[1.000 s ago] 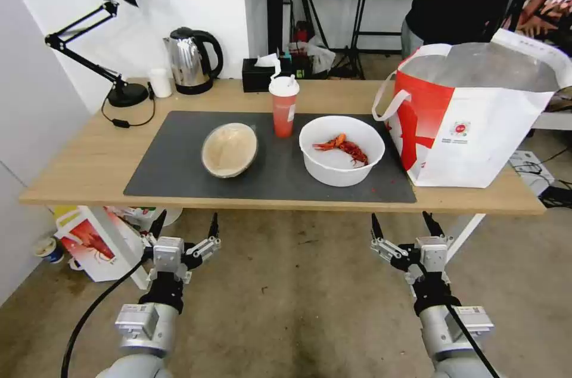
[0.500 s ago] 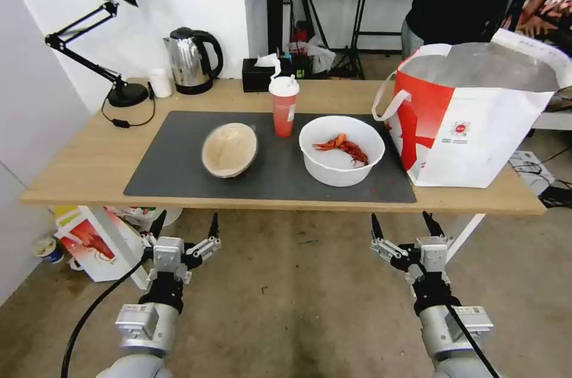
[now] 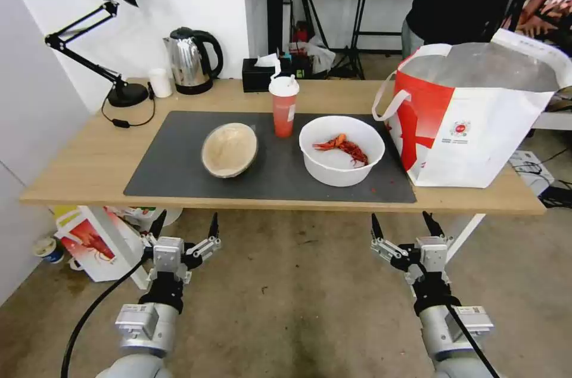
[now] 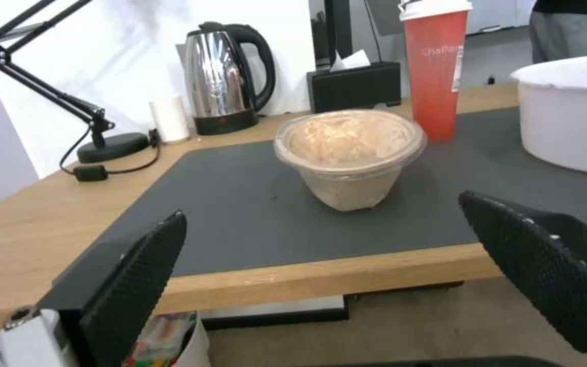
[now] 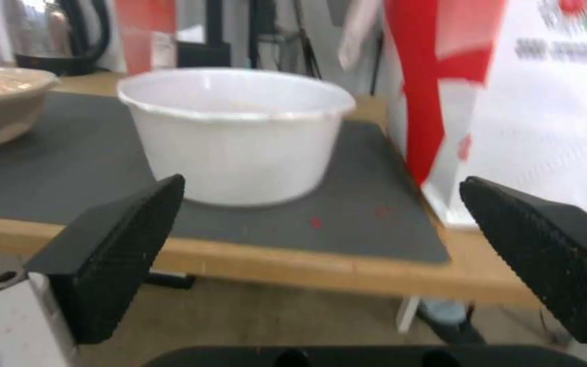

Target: Pick up the trash from the table and place it into the takeout bag.

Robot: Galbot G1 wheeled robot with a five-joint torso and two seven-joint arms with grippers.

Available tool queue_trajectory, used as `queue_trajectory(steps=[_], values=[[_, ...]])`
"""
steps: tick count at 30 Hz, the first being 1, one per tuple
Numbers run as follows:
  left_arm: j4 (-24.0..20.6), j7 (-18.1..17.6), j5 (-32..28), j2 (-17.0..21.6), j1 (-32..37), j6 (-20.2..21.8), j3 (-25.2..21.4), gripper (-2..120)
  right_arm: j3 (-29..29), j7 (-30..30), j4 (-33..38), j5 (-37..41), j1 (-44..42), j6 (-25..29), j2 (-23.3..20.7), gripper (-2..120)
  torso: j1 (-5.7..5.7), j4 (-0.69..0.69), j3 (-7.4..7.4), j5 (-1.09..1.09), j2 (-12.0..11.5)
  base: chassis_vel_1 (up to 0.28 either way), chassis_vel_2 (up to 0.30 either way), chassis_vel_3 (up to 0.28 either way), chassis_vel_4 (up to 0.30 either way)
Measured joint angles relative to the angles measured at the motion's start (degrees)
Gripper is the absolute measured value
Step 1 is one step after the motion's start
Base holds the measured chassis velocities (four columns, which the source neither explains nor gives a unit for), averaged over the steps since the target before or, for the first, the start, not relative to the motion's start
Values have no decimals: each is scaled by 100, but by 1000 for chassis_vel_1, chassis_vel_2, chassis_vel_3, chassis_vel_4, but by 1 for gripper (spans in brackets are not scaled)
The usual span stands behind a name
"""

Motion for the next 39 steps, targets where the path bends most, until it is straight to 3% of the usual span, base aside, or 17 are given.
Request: queue_trajectory(steps=[2,6,11,18,26,28,31,34,39], values=[[0,0,0,0,0,0,0,100,12,-36,2,11,56,8,-116,100,0,1,0,0,0,0,0,0,0],[0,0,0,0,0,0,0,100,91,-255,14,74,395,65,-821,100,0,2,0,1,0,0,0,0,0],[0,0,0,0,1,0,0,100,148,-428,26,124,661,112,-1371,100,0,2,0,1,0,0,0,0,0],[0,0,0,0,1,0,0,100,274,-787,60,224,1217,206,-2532,100,0,2,1,1,0,0,0,0,0],[0,0,0,0,0,0,0,100,375,-1087,88,309,1688,287,-3513,100,0,2,1,1,0,0,0,0,0],[0,0,0,0,0,0,0,100,420,-1222,101,350,1897,321,-3954,100,0,2,1,1,0,0,0,0,0],[0,0,0,0,0,0,0,100,443,-1284,104,367,1995,336,-4154,100,0,2,1,1,0,0,0,0,0],[0,0,0,0,0,0,0,100,516,-1479,119,424,2301,386,-4793,100,0,2,1,1,0,0,0,0,0],[0,0,0,0,0,0,0,100,576,-1626,134,467,2534,426,-5276,100,0,4,1,-4,0,0,0,0,0]])
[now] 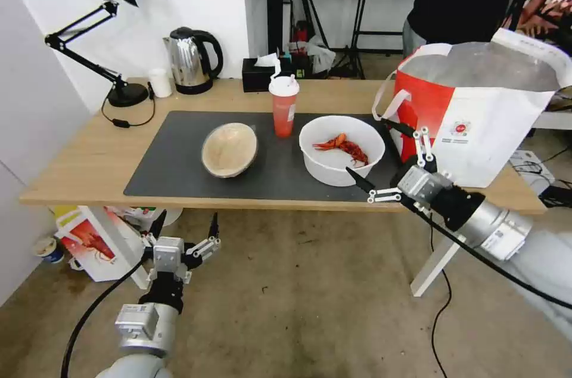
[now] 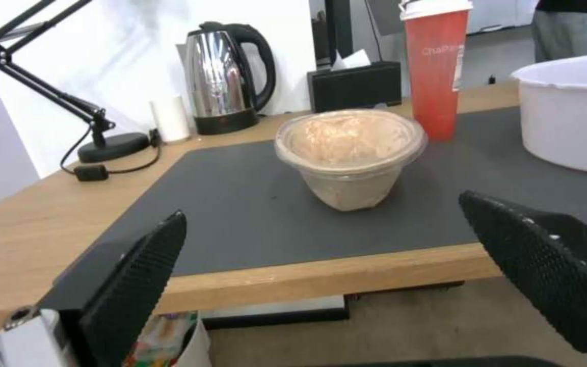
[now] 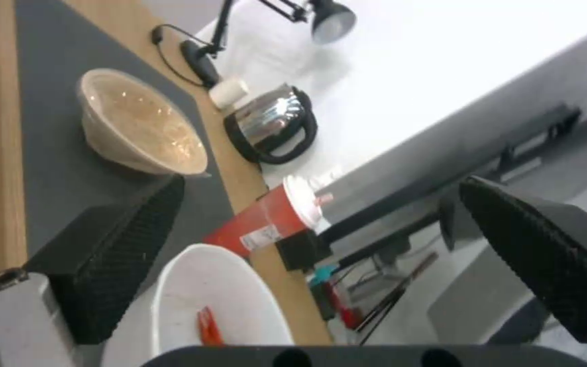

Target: Pick up the trash from the table and place it into the takeout bag.

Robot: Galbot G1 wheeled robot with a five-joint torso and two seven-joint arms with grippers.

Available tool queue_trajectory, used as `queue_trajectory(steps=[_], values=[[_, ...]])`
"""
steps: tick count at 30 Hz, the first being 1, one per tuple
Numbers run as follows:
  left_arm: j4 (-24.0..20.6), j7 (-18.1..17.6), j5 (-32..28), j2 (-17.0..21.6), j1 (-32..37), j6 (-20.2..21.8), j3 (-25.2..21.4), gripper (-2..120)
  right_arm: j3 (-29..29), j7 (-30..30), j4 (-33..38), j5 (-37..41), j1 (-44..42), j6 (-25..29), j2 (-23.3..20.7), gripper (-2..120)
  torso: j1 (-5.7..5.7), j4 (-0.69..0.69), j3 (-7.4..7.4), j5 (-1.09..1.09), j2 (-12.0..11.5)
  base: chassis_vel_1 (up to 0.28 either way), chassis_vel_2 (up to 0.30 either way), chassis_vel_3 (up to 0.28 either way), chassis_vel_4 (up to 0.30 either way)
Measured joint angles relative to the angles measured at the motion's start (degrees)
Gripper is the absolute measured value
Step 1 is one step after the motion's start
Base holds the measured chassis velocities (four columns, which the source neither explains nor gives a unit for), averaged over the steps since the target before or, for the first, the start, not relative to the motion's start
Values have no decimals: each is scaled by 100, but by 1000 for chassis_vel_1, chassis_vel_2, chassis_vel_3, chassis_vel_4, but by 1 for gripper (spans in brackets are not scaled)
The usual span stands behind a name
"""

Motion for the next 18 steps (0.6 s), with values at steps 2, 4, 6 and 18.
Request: queue_trajectory(steps=[2,4,6,18], values=[[0,0,0,0,0,0,0,100,4,-28,3,9,39,5,-81,100,0,-2,0,6,0,0,0,0,0],[0,0,0,0,0,0,0,100,5,-29,3,9,40,5,-83,100,0,-2,0,5,0,0,0,0,0],[0,0,0,0,0,0,0,100,5,-29,3,10,40,6,-82,100,0,-2,0,5,0,0,0,0,0],[0,0,0,0,0,0,0,100,-1199,-232,-520,841,1418,-173,-244,100,0,-1,0,4,0,0,0,0,0]])
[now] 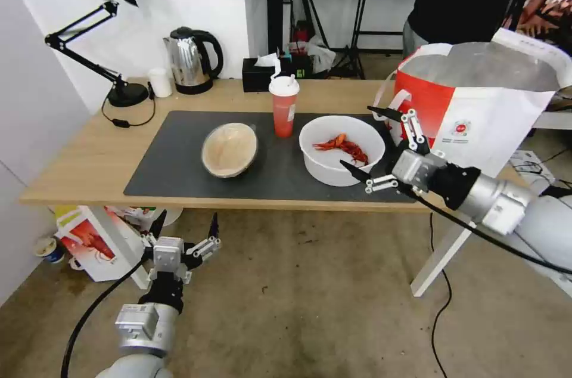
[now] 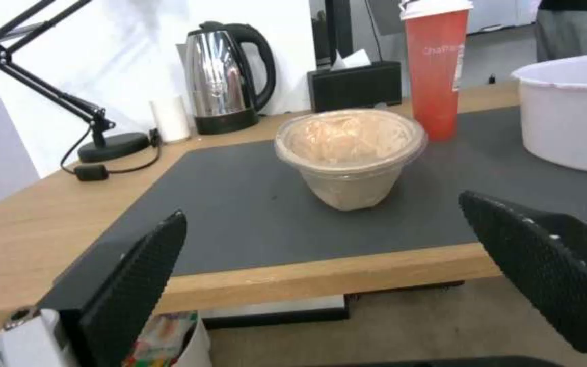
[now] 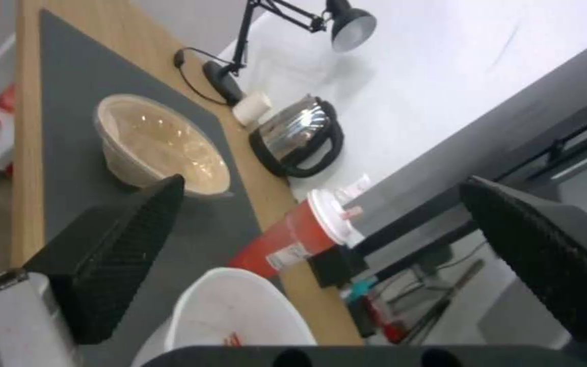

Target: Pick up the trash from the table and place it into the takeout bag.

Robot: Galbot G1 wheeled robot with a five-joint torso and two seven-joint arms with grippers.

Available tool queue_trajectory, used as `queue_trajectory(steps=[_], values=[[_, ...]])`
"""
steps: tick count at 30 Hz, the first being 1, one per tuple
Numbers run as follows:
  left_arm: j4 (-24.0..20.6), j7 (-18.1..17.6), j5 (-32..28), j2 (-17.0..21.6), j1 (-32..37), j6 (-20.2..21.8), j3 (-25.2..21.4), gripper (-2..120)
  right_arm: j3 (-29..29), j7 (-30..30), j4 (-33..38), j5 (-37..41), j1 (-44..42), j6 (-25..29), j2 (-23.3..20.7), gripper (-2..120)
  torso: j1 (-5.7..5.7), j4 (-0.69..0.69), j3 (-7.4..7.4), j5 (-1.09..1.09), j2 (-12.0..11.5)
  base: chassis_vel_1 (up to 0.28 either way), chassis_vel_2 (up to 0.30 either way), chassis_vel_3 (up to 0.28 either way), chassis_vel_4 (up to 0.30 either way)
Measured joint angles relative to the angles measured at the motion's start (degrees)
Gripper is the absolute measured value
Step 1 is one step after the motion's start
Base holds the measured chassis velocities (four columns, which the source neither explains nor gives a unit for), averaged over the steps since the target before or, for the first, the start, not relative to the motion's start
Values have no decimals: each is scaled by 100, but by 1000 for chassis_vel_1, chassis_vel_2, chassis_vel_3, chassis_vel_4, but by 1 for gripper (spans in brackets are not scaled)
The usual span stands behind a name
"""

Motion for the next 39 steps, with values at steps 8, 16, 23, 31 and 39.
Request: queue_trajectory(steps=[8,16,23,31,39], values=[[0,0,0,0,0,0,0,100,-682,-54,-274,398,816,-114,59,100,0,0,0,0,1,0,0,0,0],[0,0,0,1,0,0,-1,100,-1645,-131,-687,981,1850,-299,163,100,0,0,0,0,1,0,0,0,0],[0,0,0,1,0,0,-1,100,-2594,-207,-1088,1558,2890,-477,264,100,0,0,0,0,1,0,0,0,0],[0,0,0,0,0,0,-1,100,-3319,-267,-1392,1997,3687,-618,338,100,0,0,0,0,0,0,0,0,0],[0,0,0,0,0,0,0,100,-4437,-357,-1865,2675,4925,-823,451,100,0,0,0,0,0,0,0,0,0]])
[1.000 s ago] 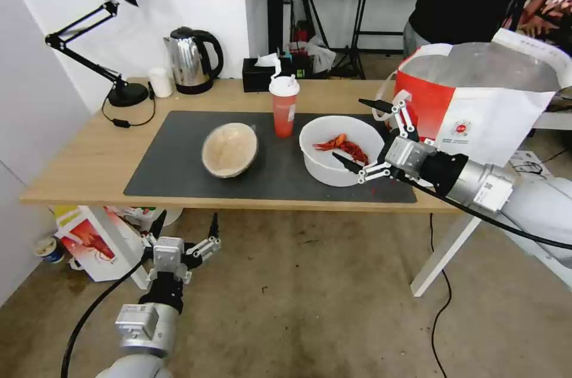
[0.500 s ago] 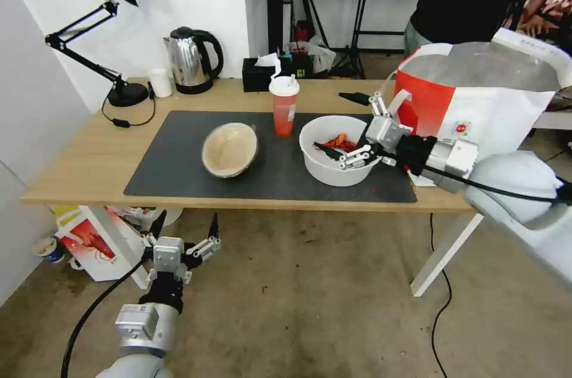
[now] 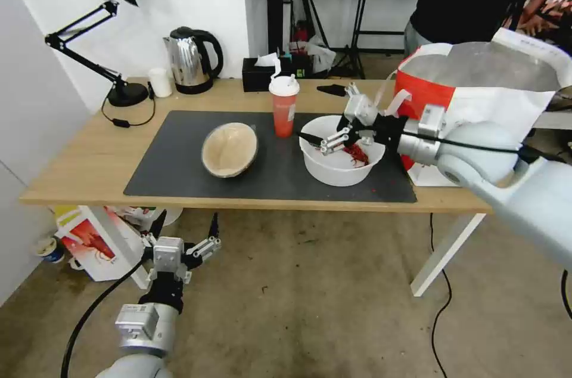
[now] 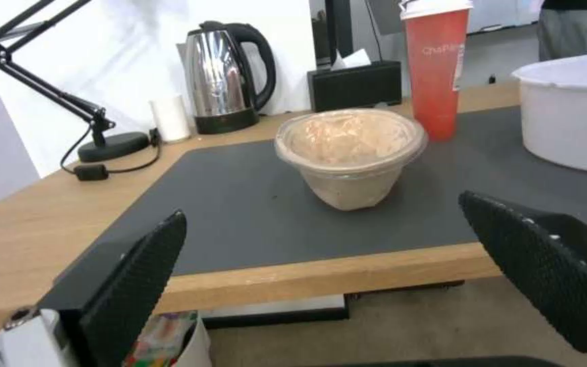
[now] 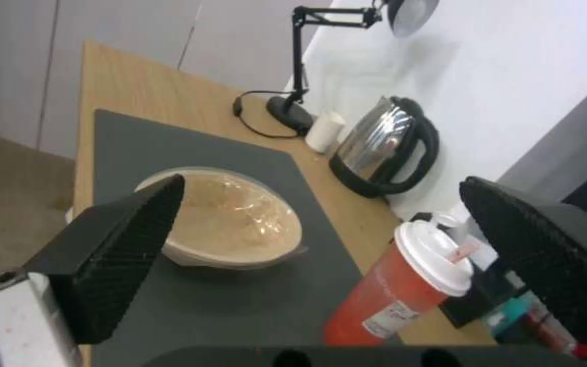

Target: Pick up the trash from the table and place it into the takeout bag.

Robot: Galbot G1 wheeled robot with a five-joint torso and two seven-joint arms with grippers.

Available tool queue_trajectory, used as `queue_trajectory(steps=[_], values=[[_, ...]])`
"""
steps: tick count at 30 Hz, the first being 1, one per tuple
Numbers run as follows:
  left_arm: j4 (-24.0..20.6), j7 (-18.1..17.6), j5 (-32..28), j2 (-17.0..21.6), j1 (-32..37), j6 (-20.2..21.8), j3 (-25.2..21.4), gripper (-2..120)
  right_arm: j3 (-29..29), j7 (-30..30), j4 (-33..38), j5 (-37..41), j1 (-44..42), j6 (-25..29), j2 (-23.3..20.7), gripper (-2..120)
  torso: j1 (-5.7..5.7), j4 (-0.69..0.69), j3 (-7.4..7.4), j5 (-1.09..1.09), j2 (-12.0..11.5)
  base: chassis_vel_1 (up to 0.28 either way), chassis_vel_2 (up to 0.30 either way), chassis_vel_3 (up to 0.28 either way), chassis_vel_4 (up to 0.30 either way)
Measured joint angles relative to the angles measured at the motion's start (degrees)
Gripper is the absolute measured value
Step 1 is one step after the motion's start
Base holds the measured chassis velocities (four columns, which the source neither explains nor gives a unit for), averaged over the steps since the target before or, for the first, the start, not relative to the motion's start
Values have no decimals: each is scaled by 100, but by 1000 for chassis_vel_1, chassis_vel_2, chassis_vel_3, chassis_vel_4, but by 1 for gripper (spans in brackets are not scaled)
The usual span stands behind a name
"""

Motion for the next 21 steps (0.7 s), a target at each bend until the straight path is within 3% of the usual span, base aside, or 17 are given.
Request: queue_trajectory(steps=[21], values=[[0,0,0,0,0,0,0,100,-2520,-210,-1062,1525,2798,-474,256,100,0,0,0,1,0,0,0,0,0]])
